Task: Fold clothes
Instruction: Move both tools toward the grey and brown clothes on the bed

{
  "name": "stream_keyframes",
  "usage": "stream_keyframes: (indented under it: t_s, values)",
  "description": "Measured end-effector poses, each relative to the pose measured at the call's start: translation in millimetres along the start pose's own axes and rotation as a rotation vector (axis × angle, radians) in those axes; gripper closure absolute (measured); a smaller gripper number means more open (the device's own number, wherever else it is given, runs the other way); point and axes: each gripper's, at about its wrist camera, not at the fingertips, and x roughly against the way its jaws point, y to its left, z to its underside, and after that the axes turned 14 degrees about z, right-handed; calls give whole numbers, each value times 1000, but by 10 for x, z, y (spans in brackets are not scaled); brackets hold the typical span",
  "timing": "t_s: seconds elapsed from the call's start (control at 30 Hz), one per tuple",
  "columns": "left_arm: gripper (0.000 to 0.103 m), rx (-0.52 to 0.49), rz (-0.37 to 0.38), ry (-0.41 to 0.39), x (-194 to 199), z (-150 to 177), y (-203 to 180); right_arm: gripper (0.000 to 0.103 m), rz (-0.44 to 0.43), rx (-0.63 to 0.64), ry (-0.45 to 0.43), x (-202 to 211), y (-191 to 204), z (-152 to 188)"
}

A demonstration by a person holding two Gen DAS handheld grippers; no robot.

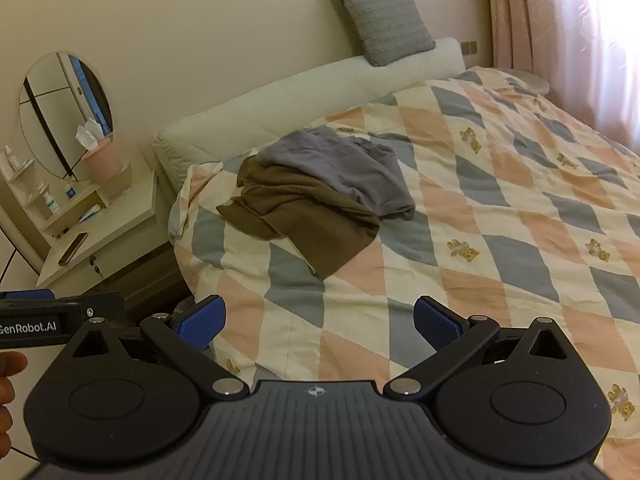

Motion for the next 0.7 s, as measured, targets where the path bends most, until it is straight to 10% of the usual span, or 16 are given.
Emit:
stream_keyframes:
  t_s: [0.7]
  values:
    - [1, 7, -2, 68, -259, -85, 55, 0, 5, -10, 70, -138, -12, -235]
